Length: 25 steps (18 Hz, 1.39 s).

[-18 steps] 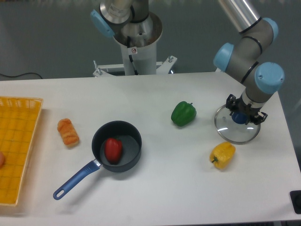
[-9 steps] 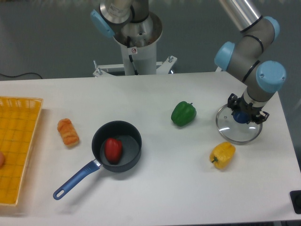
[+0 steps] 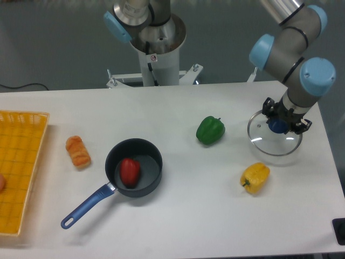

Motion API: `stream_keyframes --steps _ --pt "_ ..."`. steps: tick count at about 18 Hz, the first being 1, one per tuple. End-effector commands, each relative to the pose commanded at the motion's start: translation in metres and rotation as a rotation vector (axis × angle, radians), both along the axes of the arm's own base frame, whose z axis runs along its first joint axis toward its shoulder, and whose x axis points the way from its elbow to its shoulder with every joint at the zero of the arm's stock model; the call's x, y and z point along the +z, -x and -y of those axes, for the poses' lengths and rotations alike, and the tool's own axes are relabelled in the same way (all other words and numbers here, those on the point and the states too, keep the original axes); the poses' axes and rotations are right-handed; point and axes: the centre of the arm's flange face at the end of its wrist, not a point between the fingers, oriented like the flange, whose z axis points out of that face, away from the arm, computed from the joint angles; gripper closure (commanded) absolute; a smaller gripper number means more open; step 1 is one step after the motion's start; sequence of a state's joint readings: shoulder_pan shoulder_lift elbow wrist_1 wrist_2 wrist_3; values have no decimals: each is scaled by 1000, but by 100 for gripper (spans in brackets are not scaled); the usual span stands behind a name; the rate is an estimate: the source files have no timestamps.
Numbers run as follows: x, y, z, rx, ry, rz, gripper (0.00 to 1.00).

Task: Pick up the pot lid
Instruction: 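Lift the glass lid by its knob and carry it toward the green pepper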

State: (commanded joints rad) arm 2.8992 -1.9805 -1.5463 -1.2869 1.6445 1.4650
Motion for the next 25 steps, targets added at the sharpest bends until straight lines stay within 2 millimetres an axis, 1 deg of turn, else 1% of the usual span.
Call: stream_keyframes --steps 1,3,6,8,11,12,13,15,18,25 --pt "5 -3 -1 -1 -3 1 44" --pt "15 -9 -10 -9 -6 -4 44" --pt "23 -14 -12 -10 -5 16 44" --pt "34 -23 -25 -24 -15 3 44" --pt "40 -34 -42 -22 -22 0 44" --pt "43 -37 -45 -22 -23 -6 44" --pt "44 -38 -47 -24 -25 -8 44" --pt "43 -43 -57 -35 -23 -7 44" --pt "44 -44 -58 -30 -24 -9 44" --pt "39 -45 -56 -28 -22 -3 44"
